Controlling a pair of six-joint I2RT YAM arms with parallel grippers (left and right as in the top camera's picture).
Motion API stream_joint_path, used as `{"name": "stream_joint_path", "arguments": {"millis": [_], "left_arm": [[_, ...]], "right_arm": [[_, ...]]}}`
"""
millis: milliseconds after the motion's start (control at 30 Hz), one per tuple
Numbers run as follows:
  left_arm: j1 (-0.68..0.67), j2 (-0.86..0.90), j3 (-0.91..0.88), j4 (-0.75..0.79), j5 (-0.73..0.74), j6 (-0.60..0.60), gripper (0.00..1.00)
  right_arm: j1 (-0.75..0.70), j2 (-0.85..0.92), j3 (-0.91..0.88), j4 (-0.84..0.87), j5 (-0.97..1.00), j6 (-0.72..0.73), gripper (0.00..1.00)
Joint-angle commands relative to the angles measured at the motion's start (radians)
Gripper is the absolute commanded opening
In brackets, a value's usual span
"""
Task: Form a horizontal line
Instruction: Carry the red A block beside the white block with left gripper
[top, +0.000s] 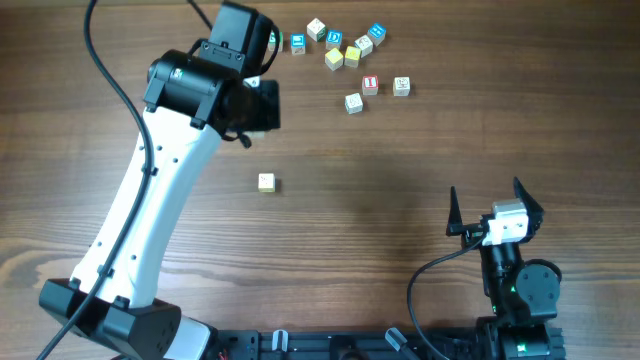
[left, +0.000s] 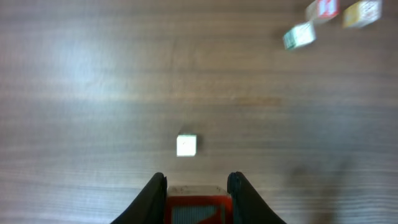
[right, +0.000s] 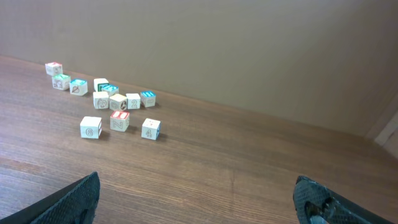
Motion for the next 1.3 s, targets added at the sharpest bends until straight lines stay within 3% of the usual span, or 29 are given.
{"name": "stream_joint_path", "arguments": {"millis": [0, 67, 233, 467, 900, 1200, 1267], "left_arm": [[0.031, 0.005, -0.105, 0.0, -0.032, -0.055, 0.18], [0.06, 0.005, -0.21, 0.064, -0.039, -0.078, 0.18], [0.201, 0.005, -0.557, 0.388, 0.007, -0.06, 0.18], [0.206, 0.006, -0.862, 0.715, -0.013, 0.01, 0.26], [0.206, 0.011, -0.906, 0.832, -0.013, 0.037, 0.4], [0.206, 0.011, -0.906, 0.869, 0.055, 0.032, 0.31], [0.206, 0.011, -0.906, 0.892, 0.03, 0.032, 0.43]], "right_arm": [[-0.002, -0.005, -0.001, 0.005, 0.002, -0.006, 1.0], [-0.002, -0.005, -0.001, 0.005, 0.002, -0.006, 1.0], [-0.002, -0.005, -0.001, 0.005, 0.002, -0.006, 1.0], [-0.002, -0.005, -0.001, 0.005, 0.002, -0.006, 1.0], [-0.002, -0.005, -0.001, 0.005, 0.002, -0.006, 1.0], [-0.002, -0.005, -0.001, 0.005, 0.002, -0.006, 1.0], [-0.002, -0.005, -0.001, 0.005, 0.002, -0.006, 1.0]]}}
